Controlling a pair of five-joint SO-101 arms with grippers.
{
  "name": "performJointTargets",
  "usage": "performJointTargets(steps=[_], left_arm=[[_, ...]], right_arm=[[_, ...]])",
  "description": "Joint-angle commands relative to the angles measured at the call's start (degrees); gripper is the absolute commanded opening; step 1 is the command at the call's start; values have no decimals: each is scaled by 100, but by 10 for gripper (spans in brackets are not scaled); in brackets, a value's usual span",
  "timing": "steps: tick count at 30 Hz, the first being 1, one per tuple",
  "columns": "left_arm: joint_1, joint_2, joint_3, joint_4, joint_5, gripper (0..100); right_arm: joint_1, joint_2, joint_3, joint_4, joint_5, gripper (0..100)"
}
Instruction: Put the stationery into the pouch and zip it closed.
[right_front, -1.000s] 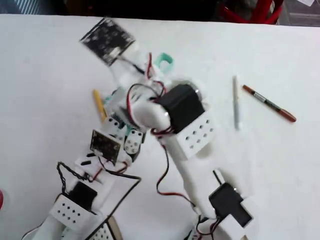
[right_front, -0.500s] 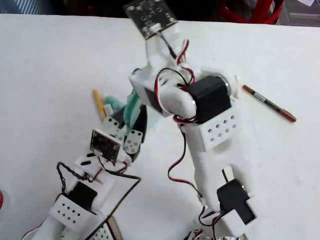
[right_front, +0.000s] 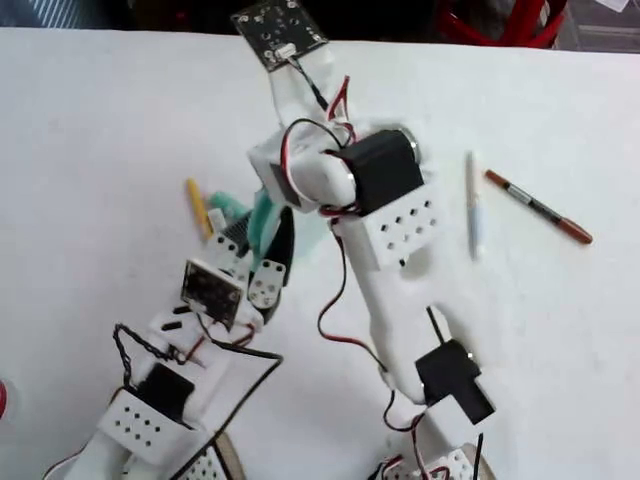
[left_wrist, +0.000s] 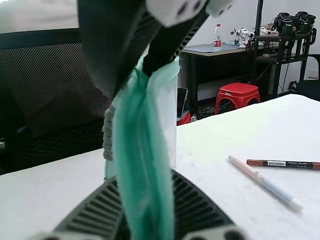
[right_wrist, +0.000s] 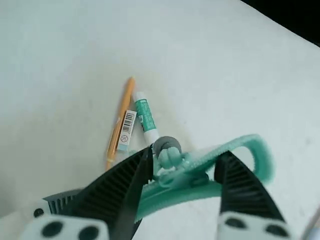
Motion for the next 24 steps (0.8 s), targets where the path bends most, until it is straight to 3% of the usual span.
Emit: performJointTargets(steps=[1, 5, 16, 20, 24], left_arm=[[22, -4, -114, -26, -132, 24], [22, -4, -114, -26, -141, 24], [13, -4, -114, -26, -149, 24], [4, -4, -114, -18, -158, 24], [13, -4, -114, -18, -158, 24]], right_arm=[[-66, -198, -176, 48, -26, 134], [-75, -242, -167, 48, -26, 9], [-664, -435, 79, 57, -26, 19], [-541, -620, 343, 48, -26, 27], [-453, -734, 360, 48, -62, 113]])
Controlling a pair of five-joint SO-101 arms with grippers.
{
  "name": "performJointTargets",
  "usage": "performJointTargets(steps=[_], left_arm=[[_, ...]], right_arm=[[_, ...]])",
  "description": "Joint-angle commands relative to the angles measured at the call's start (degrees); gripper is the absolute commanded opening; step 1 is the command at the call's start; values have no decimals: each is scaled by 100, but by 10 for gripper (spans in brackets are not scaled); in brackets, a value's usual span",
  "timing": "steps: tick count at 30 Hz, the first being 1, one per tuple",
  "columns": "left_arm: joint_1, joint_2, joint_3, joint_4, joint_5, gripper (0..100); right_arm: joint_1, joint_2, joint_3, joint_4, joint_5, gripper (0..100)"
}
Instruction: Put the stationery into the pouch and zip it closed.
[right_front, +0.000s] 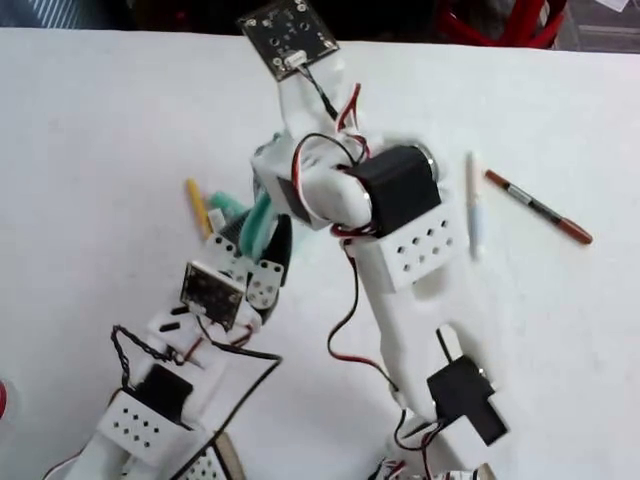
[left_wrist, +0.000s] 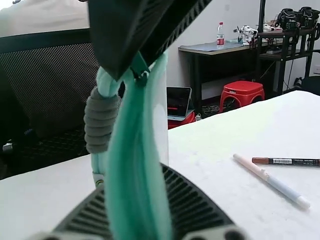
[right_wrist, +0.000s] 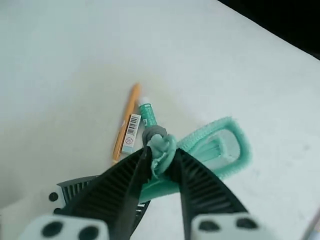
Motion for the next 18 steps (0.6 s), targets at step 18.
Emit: performJointTargets(steps=[18], left_arm=[[-13, 4, -114, -18, -53, 24]], right_arm=[[189, -215, -264, 75, -44, 18]])
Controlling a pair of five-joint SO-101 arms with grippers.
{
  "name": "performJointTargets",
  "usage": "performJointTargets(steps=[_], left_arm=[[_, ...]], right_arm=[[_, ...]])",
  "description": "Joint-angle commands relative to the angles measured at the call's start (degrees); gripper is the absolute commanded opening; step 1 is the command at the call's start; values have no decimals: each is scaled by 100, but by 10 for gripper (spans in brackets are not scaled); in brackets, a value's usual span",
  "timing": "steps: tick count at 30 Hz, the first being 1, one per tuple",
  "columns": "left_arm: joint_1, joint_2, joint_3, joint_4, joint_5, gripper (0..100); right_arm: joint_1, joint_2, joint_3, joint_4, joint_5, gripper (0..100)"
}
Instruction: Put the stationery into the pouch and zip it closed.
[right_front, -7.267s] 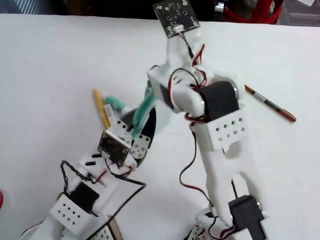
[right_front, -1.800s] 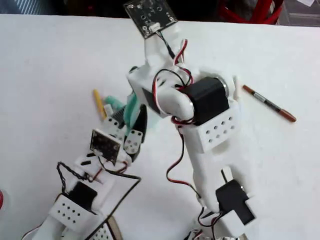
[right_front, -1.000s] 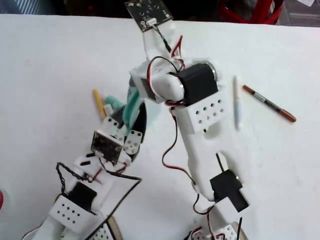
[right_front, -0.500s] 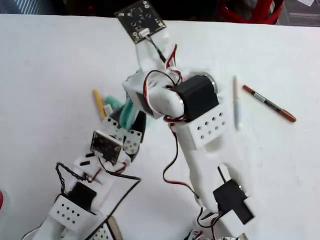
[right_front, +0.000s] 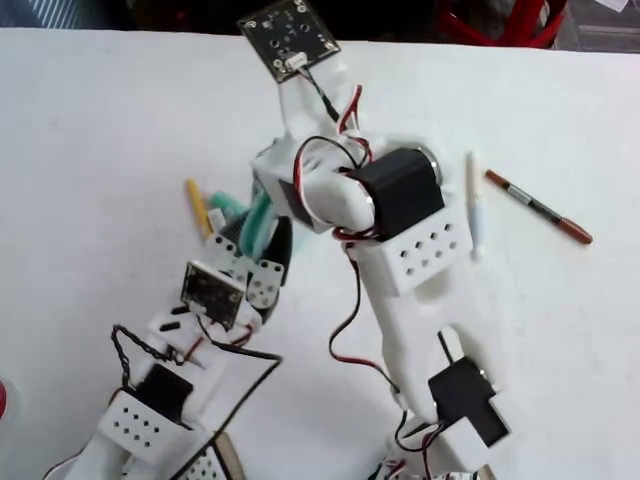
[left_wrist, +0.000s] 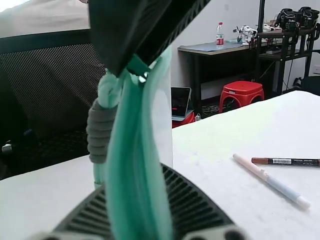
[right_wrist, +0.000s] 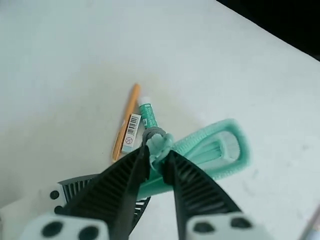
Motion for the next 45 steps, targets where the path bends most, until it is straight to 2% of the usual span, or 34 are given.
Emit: performJointTargets(steps=[1, 9, 15, 22, 28, 33, 37, 39, 43, 45], left_arm=[[-13, 4, -114, -18, -53, 24], [-22, 4, -114, -26, -62, 24], [-4, 4, -114, -26, -62, 24], [-13, 4, -114, -18, -62, 24], [-13, 4, -114, -18, -62, 24], [-22, -22, -123, -26, -62, 24], [-22, -22, -202, 9, -62, 24], [-22, -31, -396, 308, -35, 24], [-4, -31, -1108, 1407, -18, 24], [13, -31, -1257, 1662, 105, 24]], right_arm=[[119, -180, -185, 31, -44, 18], [-374, -224, -114, 57, 0, 17], [-857, -813, 580, 40, 9, 18], [-1349, -1270, 949, -31, 378, 18], [-611, -1262, 993, -382, 396, 31], [-330, -1270, 949, -453, 387, 203], [-215, -1262, 958, -593, 387, 190], [-75, -1314, 949, -778, 387, 180], [242, -1305, 949, -1095, 387, 180], [593, -1262, 949, -1253, 396, 180]])
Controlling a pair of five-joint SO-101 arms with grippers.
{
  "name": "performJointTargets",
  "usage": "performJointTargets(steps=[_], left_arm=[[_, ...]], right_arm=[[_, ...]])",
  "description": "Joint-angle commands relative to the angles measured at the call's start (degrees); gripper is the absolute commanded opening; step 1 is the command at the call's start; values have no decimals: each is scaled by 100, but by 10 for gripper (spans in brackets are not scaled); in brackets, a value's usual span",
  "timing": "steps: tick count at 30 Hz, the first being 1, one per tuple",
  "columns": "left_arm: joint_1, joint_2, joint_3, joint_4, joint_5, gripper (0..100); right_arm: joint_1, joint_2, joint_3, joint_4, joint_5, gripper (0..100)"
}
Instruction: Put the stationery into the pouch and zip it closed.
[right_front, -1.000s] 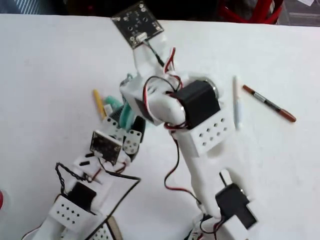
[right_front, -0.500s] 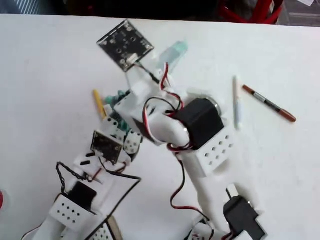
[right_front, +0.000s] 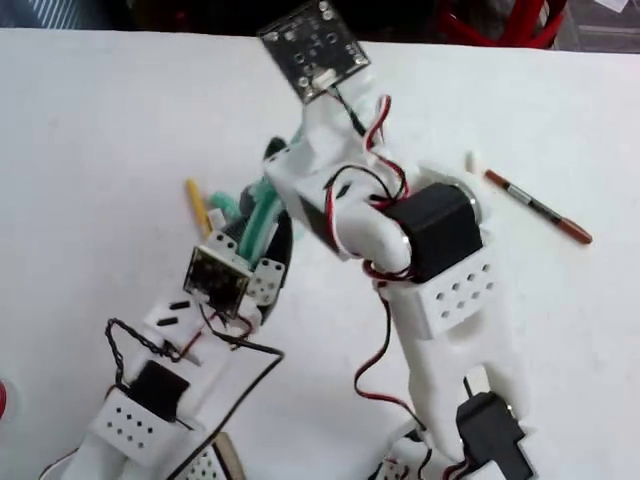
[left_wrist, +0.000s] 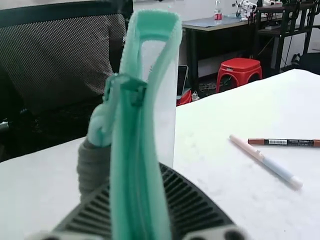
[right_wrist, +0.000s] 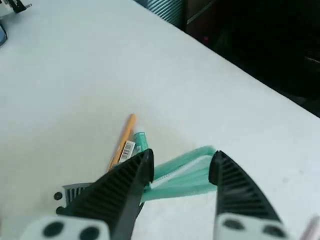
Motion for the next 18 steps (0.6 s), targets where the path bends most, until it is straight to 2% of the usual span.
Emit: performJointTargets(steps=[1, 4, 6, 11, 18], left_arm=[[4, -84, -571, 378, 176, 24], [-13, -84, -615, 369, 255, 24], [13, -57, -668, 369, 255, 24], [66, -48, -668, 237, 229, 24], [75, -48, -659, 255, 229, 24]], right_arm=[[646, -127, -44, -374, 53, 180], [1385, -57, -35, -365, -97, 180], [1525, 92, -53, -171, -273, 180], [1200, 541, -141, 22, -316, 178], [664, 171, -914, 312, -633, 180]])
